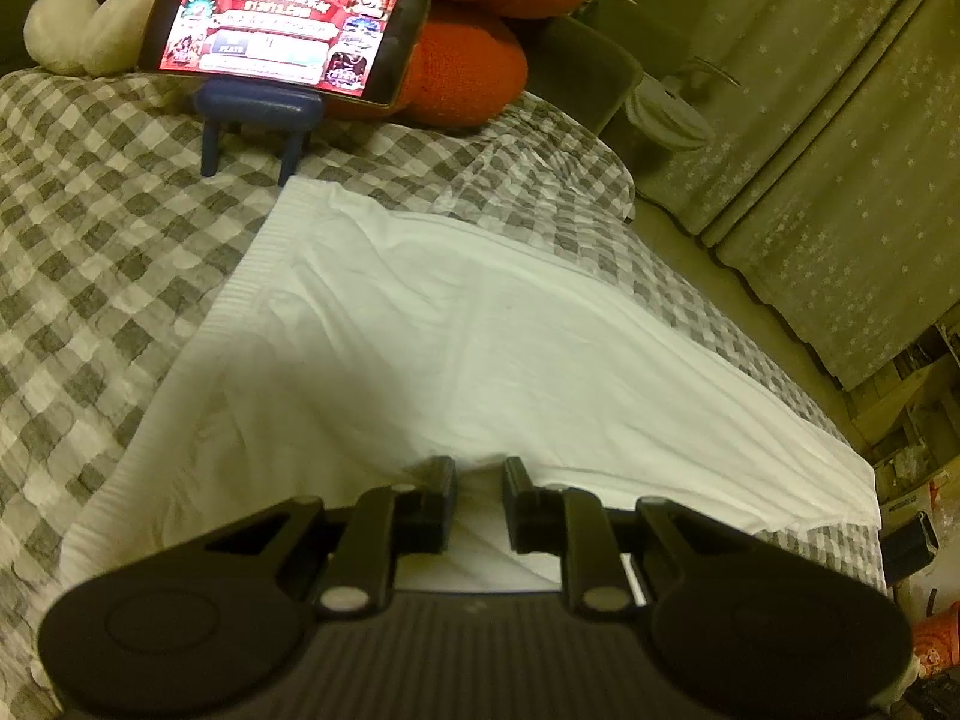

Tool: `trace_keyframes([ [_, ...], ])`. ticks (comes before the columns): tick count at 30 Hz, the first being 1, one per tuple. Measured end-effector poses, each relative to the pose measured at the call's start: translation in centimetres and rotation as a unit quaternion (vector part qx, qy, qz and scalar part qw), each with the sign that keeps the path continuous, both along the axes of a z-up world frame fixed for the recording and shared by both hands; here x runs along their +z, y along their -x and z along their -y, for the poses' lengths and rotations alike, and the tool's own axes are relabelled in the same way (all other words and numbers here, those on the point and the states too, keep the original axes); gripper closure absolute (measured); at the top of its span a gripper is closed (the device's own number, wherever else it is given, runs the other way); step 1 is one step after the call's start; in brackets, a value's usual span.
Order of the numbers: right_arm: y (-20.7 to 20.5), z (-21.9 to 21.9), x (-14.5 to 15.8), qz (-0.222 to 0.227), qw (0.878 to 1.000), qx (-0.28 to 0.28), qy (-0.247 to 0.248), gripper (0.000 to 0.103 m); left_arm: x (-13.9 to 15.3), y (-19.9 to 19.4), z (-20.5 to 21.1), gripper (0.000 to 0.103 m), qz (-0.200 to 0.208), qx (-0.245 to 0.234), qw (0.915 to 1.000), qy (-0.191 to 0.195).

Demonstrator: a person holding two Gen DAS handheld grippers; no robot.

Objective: Fold clothes

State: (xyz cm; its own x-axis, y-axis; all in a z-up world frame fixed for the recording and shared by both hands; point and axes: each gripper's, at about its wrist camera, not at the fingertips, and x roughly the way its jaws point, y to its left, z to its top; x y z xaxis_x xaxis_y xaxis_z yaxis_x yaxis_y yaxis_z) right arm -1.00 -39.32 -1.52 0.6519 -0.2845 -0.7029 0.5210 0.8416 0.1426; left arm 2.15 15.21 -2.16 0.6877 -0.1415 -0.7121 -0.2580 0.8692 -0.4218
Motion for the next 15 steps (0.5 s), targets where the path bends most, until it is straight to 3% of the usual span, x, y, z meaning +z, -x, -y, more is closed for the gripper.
trace_keyframes([
  [3, 0.8, 1.1, -0.2, 0.02, 0.995, -0.013, -0.097, 0.075, 0.0, 0.0, 0.0, 0.085, 0.0, 0.001, 1.0, 0.002],
  [5, 1.0, 0.4, -0.1, 0.024, 0.991, 0.006, -0.132, 0.075, 0.0, 0.1, 0.1, 0.085, 0.0, 0.0, 1.0, 0.0],
  [7, 0.5, -0.5, 0.5, 0.024, 0.994, 0.028, -0.098, 0.102, 0.0, 0.1, 0.1, 0.085, 0.001, 0.0, 1.0, -0.001],
  [8, 0.4, -1.1, 1.0, 0.027, 0.997, 0.031, -0.066, 0.103, 0.0, 0.1, 0.1, 0.085, 0.001, 0.0, 1.0, 0.0],
  [10, 1.0, -1.7, 2.3, 0.061, 0.998, 0.03, -0.003, 0.103, 0.0, 0.1, 0.1, 0.085, 0.001, 0.0, 1.0, 0.002],
  [13, 1.3, -1.9, 3.0, 0.081, 0.996, 0.034, 0.007, 0.103, 0.0, 0.1, 0.0, 0.085, 0.001, 0.0, 1.0, 0.004],
  [14, 1.2, -1.8, 2.9, 0.079, 0.996, 0.036, 0.006, 0.1, 0.0, 0.1, 0.0, 0.085, 0.001, 0.001, 1.0, 0.005],
  [15, 1.1, -1.7, 2.6, 0.071, 0.997, 0.044, 0.004, 0.087, 0.0, 0.1, 0.0, 0.085, 0.0, 0.001, 1.0, 0.005],
])
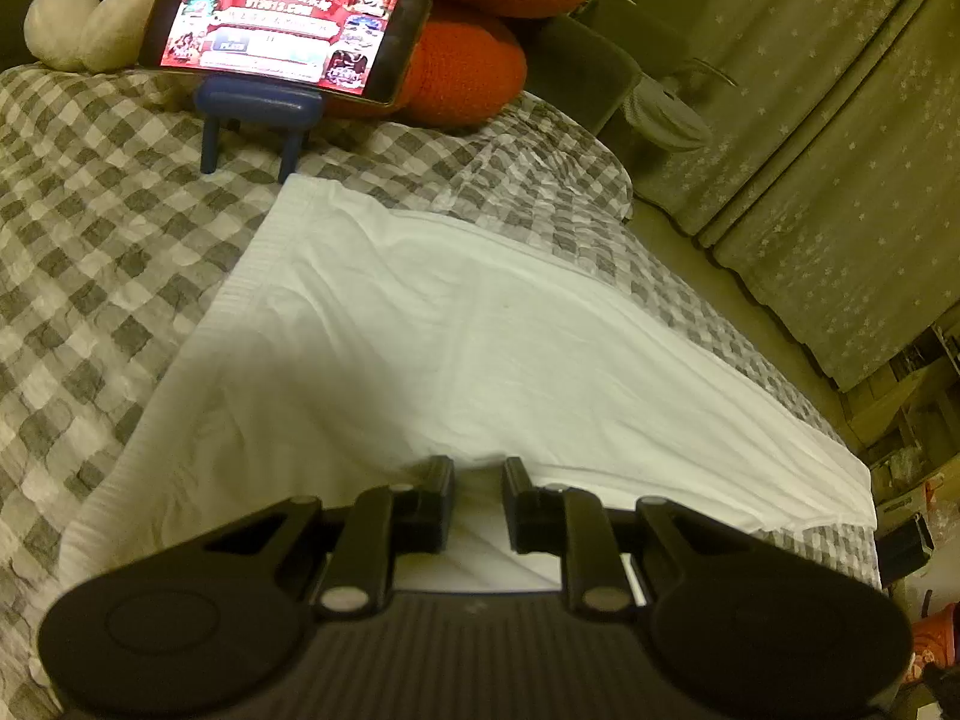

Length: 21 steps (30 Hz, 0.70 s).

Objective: Fold clothes

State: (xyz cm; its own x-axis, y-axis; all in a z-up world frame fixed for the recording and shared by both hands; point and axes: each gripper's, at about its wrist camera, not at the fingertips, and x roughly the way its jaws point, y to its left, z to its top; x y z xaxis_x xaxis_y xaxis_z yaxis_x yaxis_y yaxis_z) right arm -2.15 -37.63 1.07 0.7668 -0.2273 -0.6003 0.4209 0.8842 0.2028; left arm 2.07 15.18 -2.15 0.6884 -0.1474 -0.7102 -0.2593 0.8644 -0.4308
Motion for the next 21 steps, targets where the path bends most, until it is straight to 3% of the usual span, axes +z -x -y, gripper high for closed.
trace_keyframes([
  [1, -0.1, 0.2, -0.5, -0.013, 1.0, 0.011, 0.0, 0.084, 0.0, 0.0, 0.0, 0.085, 0.0, 0.0, 1.0, 0.001],
  [2, 0.0, 0.4, -0.8, -0.022, 1.0, 0.02, -0.001, 0.064, 0.0, -0.1, 0.0, 0.085, -0.001, 0.001, 1.0, 0.001],
  [3, 0.1, 0.5, -1.2, -0.029, 0.999, 0.029, -0.002, 0.053, 0.0, -0.1, 0.0, 0.085, -0.001, 0.001, 1.0, 0.001],
  [7, 1.5, 0.2, -1.1, -0.024, 0.998, 0.057, -0.008, 0.053, 0.1, -0.2, 0.1, 0.085, -0.001, 0.0, 1.0, -0.006],
  [8, 1.3, 0.1, -1.4, -0.034, 0.997, 0.064, -0.01, 0.064, 0.1, -0.1, 0.2, 0.085, 0.0, -0.001, 1.0, -0.008],
  [9, 1.0, 0.1, -1.7, -0.045, 0.996, 0.072, -0.007, 0.083, 0.1, -0.1, 0.2, 0.085, 0.0, -0.001, 1.0, -0.009],
  [11, 0.2, 0.1, -2.3, -0.062, 0.994, 0.088, 0.003, 0.101, 0.0, -0.1, 0.2, 0.085, 0.001, -0.001, 1.0, -0.009],
  [12, 0.4, 0.0, -2.0, -0.052, 0.995, 0.088, 0.013, 0.101, 0.0, -0.1, 0.2, 0.085, 0.001, -0.001, 1.0, -0.009],
  [14, 1.9, 0.3, 0.3, 0.014, 0.998, 0.062, 0.027, 0.101, 0.0, 0.0, 0.1, 0.085, 0.001, -0.002, 0.9999, -0.01],
  [17, 4.8, 1.6, 3.3, 0.109, 0.994, 0.02, -0.001, 0.101, 0.0, 0.0, 0.1, 0.085, 0.0, -0.002, 1.0, -0.009],
  [21, 5.4, 3.4, 4.2, 0.136, 0.989, -0.006, -0.048, 0.101, 0.1, -0.2, 0.0, 0.085, -0.002, 0.0, 1.0, -0.004],
])
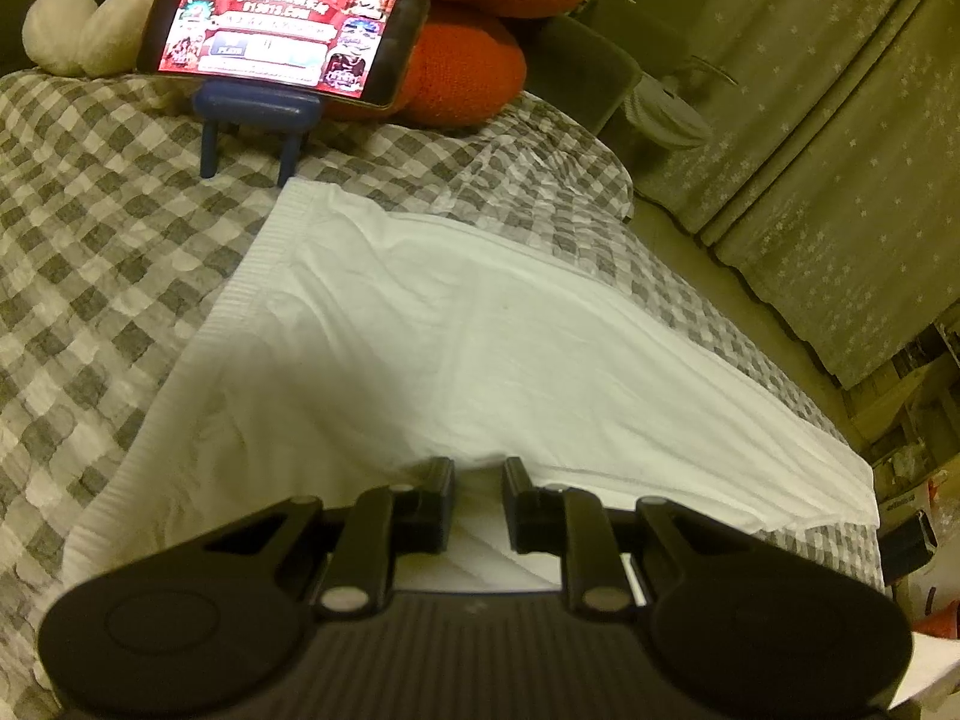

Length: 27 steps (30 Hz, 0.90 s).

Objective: Fold clothes

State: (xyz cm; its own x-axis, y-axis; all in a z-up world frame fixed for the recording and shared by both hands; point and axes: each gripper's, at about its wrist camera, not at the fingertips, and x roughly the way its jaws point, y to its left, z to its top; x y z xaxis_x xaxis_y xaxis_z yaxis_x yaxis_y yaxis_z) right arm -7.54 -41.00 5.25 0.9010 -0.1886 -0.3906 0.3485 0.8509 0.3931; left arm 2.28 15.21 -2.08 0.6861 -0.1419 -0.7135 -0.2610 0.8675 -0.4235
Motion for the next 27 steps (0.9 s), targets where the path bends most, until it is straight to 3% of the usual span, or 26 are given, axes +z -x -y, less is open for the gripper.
trace_keyframes([
  [3, -2.5, 1.3, -0.7, -0.046, 0.999, -0.022, -0.015, 0.101, 0.0, -0.1, 0.1, 0.085, 0.0, 0.001, 1.0, -0.001],
  [8, -8.5, 2.0, -3.4, -0.146, 0.988, -0.022, 0.039, 0.101, 0.1, -0.1, 0.1, 0.085, 0.001, 0.0, 1.0, -0.004],
  [15, -10.8, 3.7, -6.5, -0.177, 0.983, -0.013, 0.038, 0.099, 0.1, -0.2, 0.1, 0.085, 0.002, 0.001, 1.0, -0.004],
  [16, -10.6, 4.1, -6.7, -0.176, 0.984, -0.016, 0.031, 0.095, 0.1, -0.2, 0.0, 0.085, 0.003, 0.002, 1.0, 0.0],
  [17, -9.9, 4.7, -6.7, -0.167, 0.986, -0.018, 0.007, 0.087, 0.1, -0.2, -0.2, 0.085, 0.003, 0.003, 1.0, 0.006],
  [19, -8.3, 5.8, -6.6, -0.143, 0.988, -0.021, -0.055, 0.081, 0.2, -0.1, -0.7, 0.081, 0.007, 0.008, 0.9995, 0.031],
  [21, -6.4, 6.6, -6.8, -0.129, 0.985, -0.022, -0.112, 0.071, 0.5, 0.2, -1.5, 0.07, 0.018, 0.012, 0.9974, 0.068],
  [23, -5.1, 6.9, -7.1, -0.138, 0.982, -0.017, -0.131, 0.071, 1.0, 0.8, -2.3, 0.067, 0.037, 0.016, 0.9947, 0.094],
  [27, -2.8, 7.8, -7.5, -0.154, 0.973, -0.017, -0.169, 0.071, 2.4, 2.4, -3.5, 0.064, 0.063, 0.028, 0.9939, 0.086],
])
